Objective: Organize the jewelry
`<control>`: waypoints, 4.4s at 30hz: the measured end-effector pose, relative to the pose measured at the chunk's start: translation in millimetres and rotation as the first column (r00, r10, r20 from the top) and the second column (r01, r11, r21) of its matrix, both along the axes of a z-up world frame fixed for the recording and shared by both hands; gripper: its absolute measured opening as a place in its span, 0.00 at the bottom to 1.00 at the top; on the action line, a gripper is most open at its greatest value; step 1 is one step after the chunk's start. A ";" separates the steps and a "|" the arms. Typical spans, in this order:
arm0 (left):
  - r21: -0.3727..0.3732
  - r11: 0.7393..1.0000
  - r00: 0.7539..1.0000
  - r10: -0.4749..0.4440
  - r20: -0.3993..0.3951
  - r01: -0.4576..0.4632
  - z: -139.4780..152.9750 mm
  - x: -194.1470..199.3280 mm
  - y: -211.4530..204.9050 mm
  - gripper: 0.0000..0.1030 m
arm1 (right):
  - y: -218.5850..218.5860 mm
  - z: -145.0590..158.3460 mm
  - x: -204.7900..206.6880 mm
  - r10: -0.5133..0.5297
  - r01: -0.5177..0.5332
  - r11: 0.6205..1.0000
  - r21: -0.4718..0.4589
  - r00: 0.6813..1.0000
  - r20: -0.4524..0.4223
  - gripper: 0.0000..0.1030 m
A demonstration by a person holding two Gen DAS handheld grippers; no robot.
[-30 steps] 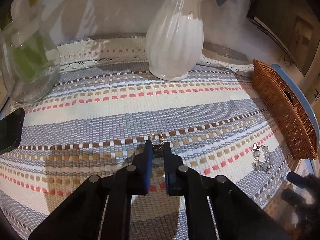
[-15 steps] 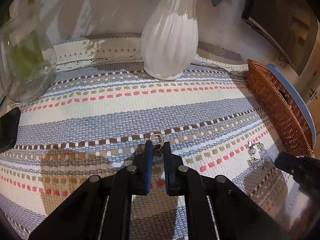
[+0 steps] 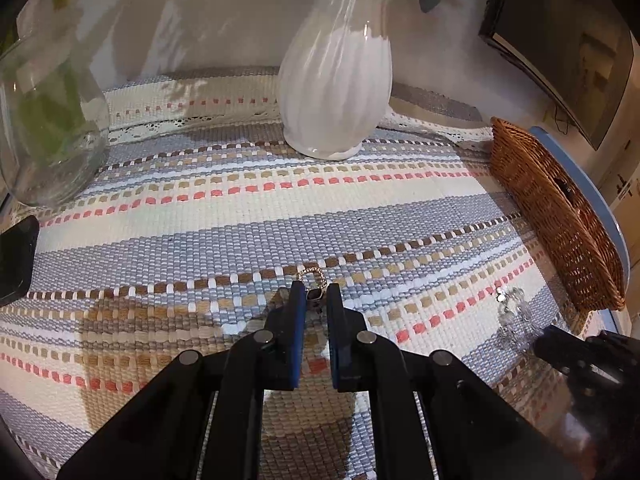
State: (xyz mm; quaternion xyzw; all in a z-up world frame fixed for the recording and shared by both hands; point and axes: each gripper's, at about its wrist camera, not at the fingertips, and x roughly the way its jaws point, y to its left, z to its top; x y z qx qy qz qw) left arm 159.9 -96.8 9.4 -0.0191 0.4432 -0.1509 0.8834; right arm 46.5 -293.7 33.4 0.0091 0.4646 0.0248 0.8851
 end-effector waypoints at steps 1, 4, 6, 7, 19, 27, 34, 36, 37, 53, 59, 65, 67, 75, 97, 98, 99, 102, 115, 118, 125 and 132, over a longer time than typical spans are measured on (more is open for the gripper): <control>0.001 1.000 1.000 -0.010 0.000 0.010 -0.4 -0.5 -1.2 0.08 | -5.3 4.5 -7.3 -0.002 0.001 0.999 0.051 1.000 0.014 0.09; -0.003 1.000 1.000 -0.026 0.006 0.026 -0.3 -2.0 -2.5 0.08 | -16.2 19.1 -21.9 -0.017 0.012 0.989 0.146 0.999 0.036 0.09; -0.016 0.999 0.999 -0.047 0.001 0.047 -0.1 -1.7 -3.3 0.08 | -23.7 29.8 -28.9 -0.029 0.019 0.979 0.204 0.999 0.043 0.09; -0.027 0.998 0.998 -0.058 -0.004 0.058 0.5 -1.8 -3.1 0.08 | -27.9 36.2 -32.5 -0.033 0.021 0.972 0.233 0.998 0.047 0.09; -0.254 0.930 0.956 -0.289 -0.054 0.266 40.2 -30.5 -6.6 0.08 | -56.0 82.1 -76.7 -0.084 0.049 0.948 0.315 0.992 0.099 0.09; -0.205 0.927 0.945 -0.326 -0.030 0.313 63.6 -32.0 -36.0 0.08 | -79.1 97.7 -100.2 -0.123 0.070 0.940 0.335 0.982 0.141 0.09; -0.174 0.899 0.913 -0.407 0.016 0.403 73.3 -24.9 -87.5 0.08 | -114.9 110.4 -109.7 -0.210 0.159 0.944 0.289 0.966 0.154 0.09; -0.175 0.886 0.901 -0.434 0.020 0.431 74.7 -20.5 -104.1 0.08 | -129.3 112.7 -110.1 -0.240 0.190 0.938 0.289 0.959 0.152 0.09; -0.174 0.880 0.896 -0.444 0.023 0.441 76.7 -19.2 -111.7 0.08 | -134.9 114.3 -109.7 -0.250 0.199 0.937 0.287 0.956 0.154 0.09; -0.111 0.797 0.804 -0.579 0.137 0.593 113.0 17.9 -236.1 0.08 | -200.7 166.0 -27.3 -0.348 0.320 0.936 0.150 0.908 0.232 0.09; -0.161 0.766 0.783 -0.604 0.147 0.622 119.5 40.3 -265.4 0.08 | -209.4 153.9 21.8 -0.355 0.330 0.933 0.146 0.911 0.212 0.09; -0.202 0.761 0.787 -0.606 0.118 0.616 110.0 66.0 -283.5 0.08 | -222.7 130.7 57.9 -0.385 0.361 0.920 0.151 0.906 0.178 0.09; -0.218 0.766 0.795 -0.598 0.102 0.605 100.5 76.4 -287.3 0.08 | -227.8 121.8 67.4 -0.396 0.376 0.916 0.142 0.904 0.158 0.09; -0.219 0.778 0.805 -0.589 0.071 0.588 79.6 91.9 -299.6 0.08 | -234.7 105.3 87.8 -0.403 0.386 0.913 0.133 0.906 0.129 0.09; -0.187 0.803 0.823 -0.538 0.185 0.567 121.2 21.6 -230.1 0.45 | -220.3 111.8 26.6 -0.400 0.380 0.896 0.228 0.916 0.045 0.25; -0.186 0.803 0.823 -0.537 0.188 0.566 123.3 16.5 -227.4 0.45 | -217.9 114.6 21.2 -0.399 0.379 0.897 0.228 0.916 0.047 0.26; -0.188 0.805 0.825 -0.533 0.190 0.563 127.2 9.1 -221.7 0.45 | -214.5 118.1 13.7 -0.401 0.380 0.897 0.225 0.915 0.052 0.26; -0.194 0.812 0.833 -0.514 0.207 0.550 137.7 -14.2 -202.5 0.45 | -200.3 128.1 -11.5 -0.400 0.377 0.902 0.212 0.913 0.079 0.27; 0.030 0.950 0.890 -0.303 0.341 0.312 128.4 -136.8 -114.2 0.70 | -100.3 107.3 -122.5 -0.362 0.357 0.932 0.063 0.903 0.232 0.55; 0.050 0.947 0.882 -0.313 0.352 0.317 122.3 -154.9 -106.9 0.72 | -84.4 97.6 -136.0 -0.386 0.393 0.919 0.018 0.890 0.243 0.56; 0.099 0.960 0.874 -0.280 0.398 0.262 100.4 -173.3 -101.3 0.74 | -61.2 83.4 -151.3 -0.407 0.439 0.896 -0.067 0.871 0.276 0.58; 0.070 0.960 0.878 -0.276 0.391 0.270 81.5 -161.9 -94.1 0.74 | -54.1 70.6 -150.3 -0.433 0.460 0.886 -0.067 0.869 0.241 0.59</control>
